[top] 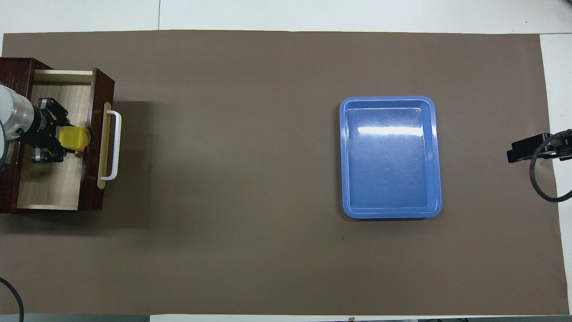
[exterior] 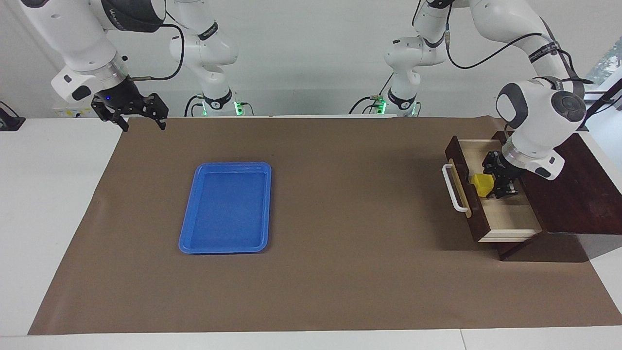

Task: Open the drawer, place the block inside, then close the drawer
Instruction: 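Lower the cube into the drawer and open the left gripper, then push the drawer shut with the left gripper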

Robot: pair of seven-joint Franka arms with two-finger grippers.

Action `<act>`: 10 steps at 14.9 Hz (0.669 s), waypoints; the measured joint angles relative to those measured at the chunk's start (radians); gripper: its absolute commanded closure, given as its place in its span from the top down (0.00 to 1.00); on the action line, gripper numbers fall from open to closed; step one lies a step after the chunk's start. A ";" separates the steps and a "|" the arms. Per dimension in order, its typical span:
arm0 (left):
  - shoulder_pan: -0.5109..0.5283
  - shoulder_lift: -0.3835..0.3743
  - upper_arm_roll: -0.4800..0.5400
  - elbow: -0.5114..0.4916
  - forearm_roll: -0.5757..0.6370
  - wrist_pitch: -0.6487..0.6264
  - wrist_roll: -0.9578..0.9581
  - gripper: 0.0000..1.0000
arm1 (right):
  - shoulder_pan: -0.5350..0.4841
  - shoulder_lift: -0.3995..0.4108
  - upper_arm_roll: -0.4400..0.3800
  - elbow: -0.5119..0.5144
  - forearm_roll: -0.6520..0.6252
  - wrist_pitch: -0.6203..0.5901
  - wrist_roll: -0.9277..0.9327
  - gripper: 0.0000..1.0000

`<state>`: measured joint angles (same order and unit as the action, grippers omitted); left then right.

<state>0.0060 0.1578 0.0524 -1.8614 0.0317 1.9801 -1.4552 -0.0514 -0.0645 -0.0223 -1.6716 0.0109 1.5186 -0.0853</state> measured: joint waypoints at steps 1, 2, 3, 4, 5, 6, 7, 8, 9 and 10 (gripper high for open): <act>-0.002 -0.005 -0.001 -0.006 0.000 0.001 -0.001 0.76 | -0.001 0.000 0.000 0.000 0.000 -0.006 0.000 1.00; -0.002 -0.008 -0.001 -0.008 0.000 0.002 -0.001 1.00 | -0.002 0.001 0.000 0.000 0.000 -0.011 0.000 1.00; -0.002 -0.010 -0.001 -0.009 0.000 0.002 -0.001 1.00 | -0.003 0.002 0.000 0.000 0.000 -0.014 0.000 1.00; -0.002 -0.012 -0.002 -0.009 0.000 0.002 -0.001 1.00 | -0.004 0.005 0.000 0.002 -0.006 -0.015 0.000 1.00; -0.002 -0.014 -0.002 -0.009 0.000 0.002 -0.001 1.00 | -0.005 0.009 0.001 0.009 -0.021 -0.015 0.000 1.00; -0.004 -0.017 -0.003 -0.006 0.000 0.000 -0.001 1.00 | -0.005 0.016 0.002 0.022 -0.035 -0.015 0.000 1.00; -0.007 -0.020 -0.004 0.004 0.000 -0.010 -0.001 1.00 | -0.005 0.023 0.003 0.036 -0.039 -0.017 0.000 1.00; -0.014 -0.023 -0.004 0.026 0.000 -0.035 -0.001 1.00 | -0.005 0.030 0.003 0.050 -0.040 -0.023 0.000 1.00; -0.022 -0.027 -0.007 0.059 0.000 -0.072 -0.001 1.00 | -0.007 0.035 0.003 0.059 -0.040 -0.026 0.000 1.00; -0.040 -0.032 -0.009 0.091 -0.001 -0.109 -0.001 1.00 | -0.011 0.037 0.005 0.063 -0.041 -0.027 0.000 1.00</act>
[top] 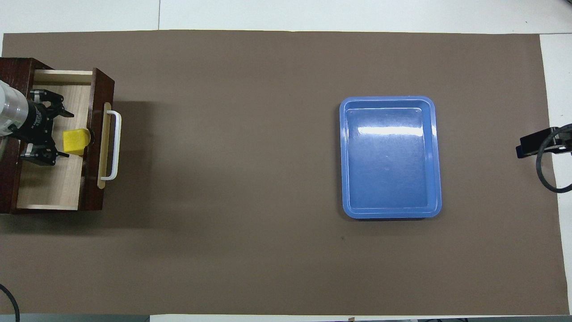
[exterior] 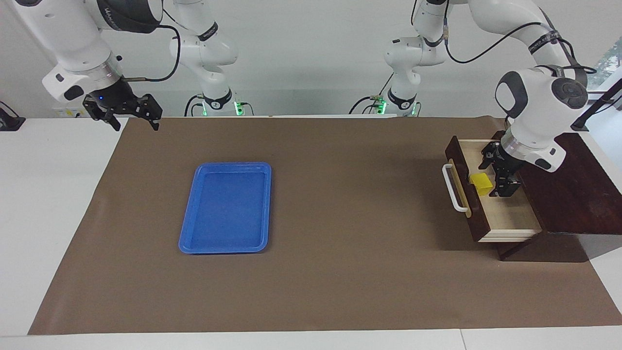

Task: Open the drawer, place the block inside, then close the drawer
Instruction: 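Push the drawer shut with the left gripper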

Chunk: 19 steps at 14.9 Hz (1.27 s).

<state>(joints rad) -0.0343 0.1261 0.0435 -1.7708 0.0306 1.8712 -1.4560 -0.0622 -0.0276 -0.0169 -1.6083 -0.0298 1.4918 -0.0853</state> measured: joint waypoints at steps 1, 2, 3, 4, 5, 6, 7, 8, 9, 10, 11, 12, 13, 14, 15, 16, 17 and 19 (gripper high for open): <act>-0.029 -0.007 -0.001 0.020 0.000 -0.029 -0.004 1.00 | -0.009 0.001 0.008 0.001 0.000 0.000 0.000 1.00; -0.064 -0.014 -0.002 0.025 -0.001 -0.043 -0.023 1.00 | -0.017 0.001 0.018 0.001 0.000 0.000 0.000 1.00; -0.102 -0.020 -0.004 0.023 -0.001 -0.047 -0.057 1.00 | -0.023 0.001 0.026 0.001 -0.001 0.000 0.000 1.00; -0.136 -0.021 -0.005 0.015 -0.001 -0.047 -0.091 1.00 | -0.025 0.001 0.029 0.001 -0.001 0.000 0.000 1.00; -0.164 -0.023 -0.006 -0.001 -0.001 -0.044 -0.119 1.00 | -0.025 0.001 0.030 0.001 -0.001 -0.001 0.000 1.00; -0.186 -0.027 -0.007 -0.026 0.000 -0.033 -0.138 1.00 | -0.025 0.001 0.030 0.001 -0.001 -0.001 0.000 1.00; -0.199 -0.033 -0.007 -0.060 0.000 -0.009 -0.146 1.00 | -0.026 0.001 0.030 0.002 -0.001 -0.002 0.003 1.00; -0.206 -0.038 -0.006 -0.092 0.006 0.013 -0.148 1.00 | -0.027 0.001 0.030 0.002 -0.001 -0.004 0.007 1.00; -0.207 -0.041 -0.005 -0.115 0.030 0.027 -0.148 1.00 | -0.028 0.001 0.030 0.003 -0.001 -0.005 0.011 1.00; -0.207 -0.044 -0.003 -0.132 0.075 0.036 -0.148 1.00 | -0.028 0.001 0.030 0.003 -0.001 -0.005 0.014 1.00; -0.207 -0.045 0.000 -0.143 0.117 0.049 -0.148 1.00 | -0.028 0.001 0.030 0.004 -0.001 -0.005 0.015 1.00; -0.206 -0.046 0.004 -0.150 0.148 0.067 -0.148 1.00 | -0.028 0.001 0.030 0.005 -0.001 -0.005 0.015 1.00; -0.206 -0.046 0.008 -0.153 0.176 0.081 -0.148 1.00 | -0.028 0.001 0.030 0.006 -0.001 -0.006 0.015 1.00; -0.205 -0.046 0.010 -0.156 0.210 0.090 -0.148 1.00 | -0.028 0.001 0.030 0.006 -0.001 -0.006 0.015 1.00; -0.204 -0.046 0.012 -0.157 0.241 0.096 -0.148 1.00 | -0.028 0.001 0.030 0.007 -0.001 -0.006 0.015 1.00; -0.198 -0.046 0.012 -0.158 0.260 0.099 -0.148 1.00 | -0.028 0.001 0.030 0.009 -0.001 -0.006 0.015 1.00; -0.191 -0.046 0.012 -0.159 0.268 0.099 -0.148 1.00 | -0.028 0.001 0.030 0.011 -0.001 -0.006 0.015 1.00; -0.170 -0.047 0.010 -0.160 0.272 0.107 -0.151 1.00 | -0.028 0.000 0.031 0.013 -0.001 -0.006 0.015 1.00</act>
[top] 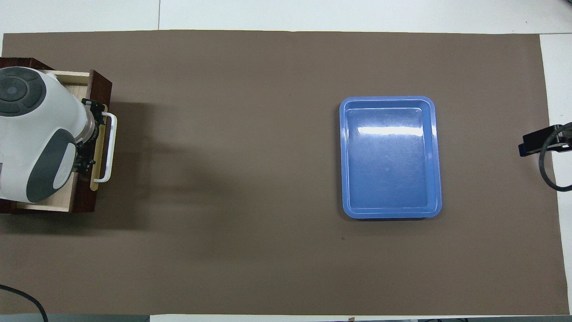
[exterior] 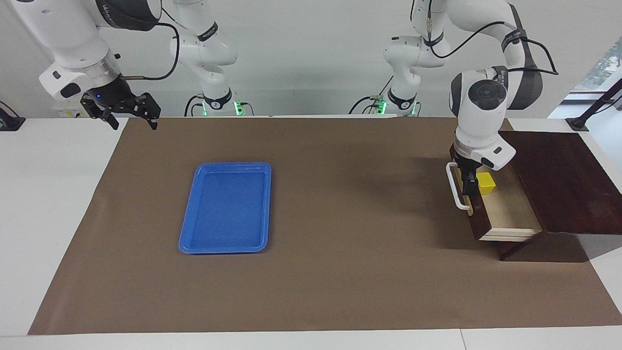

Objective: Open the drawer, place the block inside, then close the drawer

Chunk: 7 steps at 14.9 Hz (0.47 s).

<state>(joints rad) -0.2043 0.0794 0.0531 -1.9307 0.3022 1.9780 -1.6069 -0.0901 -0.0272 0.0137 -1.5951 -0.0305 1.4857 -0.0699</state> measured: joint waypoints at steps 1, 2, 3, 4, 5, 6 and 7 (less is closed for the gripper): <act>0.015 0.000 -0.001 0.000 0.004 0.005 0.000 1.00 | 0.000 0.000 0.001 0.001 0.000 0.000 0.000 1.00; 0.034 0.000 0.000 -0.001 0.020 0.011 0.000 1.00 | 0.000 0.000 0.002 0.001 0.000 0.000 0.000 1.00; 0.058 0.000 0.000 -0.001 0.039 0.018 0.007 1.00 | 0.000 0.000 0.003 0.001 0.000 0.000 0.000 1.00; 0.085 0.000 0.002 -0.002 0.049 0.028 0.024 1.00 | 0.000 0.000 0.003 0.001 0.000 0.000 0.000 1.00; 0.110 0.000 0.003 -0.002 0.053 0.033 0.044 1.00 | 0.001 0.000 0.003 0.001 0.000 -0.001 0.000 1.00; 0.132 0.000 0.003 -0.002 0.055 0.036 0.059 1.00 | 0.001 0.000 0.004 0.001 0.000 -0.003 0.000 1.00; 0.148 0.000 0.004 -0.002 0.057 0.039 0.070 1.00 | 0.001 -0.001 0.004 0.001 0.000 -0.006 0.000 1.00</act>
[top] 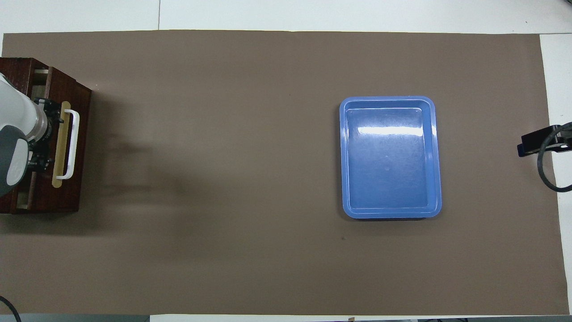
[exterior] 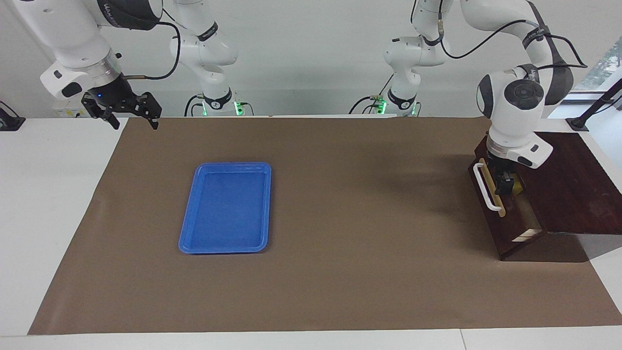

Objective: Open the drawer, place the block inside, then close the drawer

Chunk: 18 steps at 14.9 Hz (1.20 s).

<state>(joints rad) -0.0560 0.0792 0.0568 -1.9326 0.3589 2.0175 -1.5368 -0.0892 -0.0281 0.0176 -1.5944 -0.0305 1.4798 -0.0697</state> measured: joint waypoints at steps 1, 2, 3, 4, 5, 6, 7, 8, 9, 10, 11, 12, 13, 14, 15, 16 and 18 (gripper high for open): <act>0.012 0.000 0.000 0.000 0.002 0.002 0.007 1.00 | 0.000 -0.001 0.000 0.000 0.000 -0.002 0.000 1.00; 0.020 0.000 0.000 0.000 0.003 0.004 0.009 1.00 | 0.000 -0.001 0.000 0.000 0.000 -0.002 0.000 1.00; 0.026 0.000 0.000 -0.001 0.005 0.005 0.011 1.00 | 0.000 -0.002 0.000 0.000 0.000 -0.003 0.000 1.00; 0.029 0.000 0.000 -0.002 0.005 0.007 0.011 1.00 | 0.000 -0.002 0.000 0.000 0.000 -0.004 0.000 1.00; 0.032 0.000 0.000 -0.002 0.005 0.009 0.012 1.00 | 0.000 -0.002 0.000 0.000 0.000 -0.004 0.000 1.00; 0.035 0.000 -0.001 -0.003 0.005 0.010 0.012 1.00 | 0.000 -0.002 0.000 0.000 0.000 -0.004 0.000 1.00; 0.039 0.000 -0.001 -0.003 0.006 0.011 0.013 1.00 | 0.000 -0.002 0.000 0.000 0.000 -0.004 0.000 1.00; 0.042 0.000 -0.001 -0.003 0.006 0.011 0.023 1.00 | 0.000 -0.002 0.000 0.000 0.000 -0.004 0.000 1.00; 0.042 0.000 -0.002 -0.003 0.006 0.011 0.033 1.00 | 0.000 -0.002 0.000 0.000 0.000 -0.004 0.000 1.00; 0.042 0.000 -0.004 -0.004 0.007 0.010 0.042 1.00 | 0.000 -0.002 0.000 0.000 0.000 -0.004 0.000 1.00; 0.038 0.000 -0.006 -0.004 0.006 0.008 0.049 1.00 | 0.000 -0.002 0.000 0.000 0.000 -0.005 0.000 1.00; 0.029 0.000 -0.009 -0.003 0.004 0.005 0.055 1.00 | 0.000 -0.002 0.000 0.000 0.000 -0.005 0.000 1.00; 0.013 -0.001 -0.012 0.004 -0.002 0.003 0.057 1.00 | 0.000 -0.002 0.000 0.000 0.000 -0.005 0.000 1.00; -0.010 -0.001 -0.015 0.019 -0.011 0.002 0.057 1.00 | 0.000 -0.002 0.000 0.000 0.000 -0.005 0.000 1.00; -0.035 -0.002 -0.017 0.044 -0.033 -0.004 0.057 1.00 | 0.000 -0.002 0.000 0.000 0.000 -0.005 0.000 1.00; -0.059 -0.003 -0.019 0.079 -0.070 -0.021 0.059 1.00 | 0.000 -0.002 0.000 0.000 0.000 -0.005 0.000 1.00; -0.092 -0.006 -0.022 0.155 -0.165 -0.083 0.107 1.00 | 0.000 -0.002 0.000 0.000 0.000 -0.005 0.000 1.00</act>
<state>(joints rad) -0.1477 0.0728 0.0344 -1.7772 0.1941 1.9342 -1.4300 -0.0892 -0.0297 0.0177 -1.5944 -0.0305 1.4752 -0.0697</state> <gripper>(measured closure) 0.000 0.000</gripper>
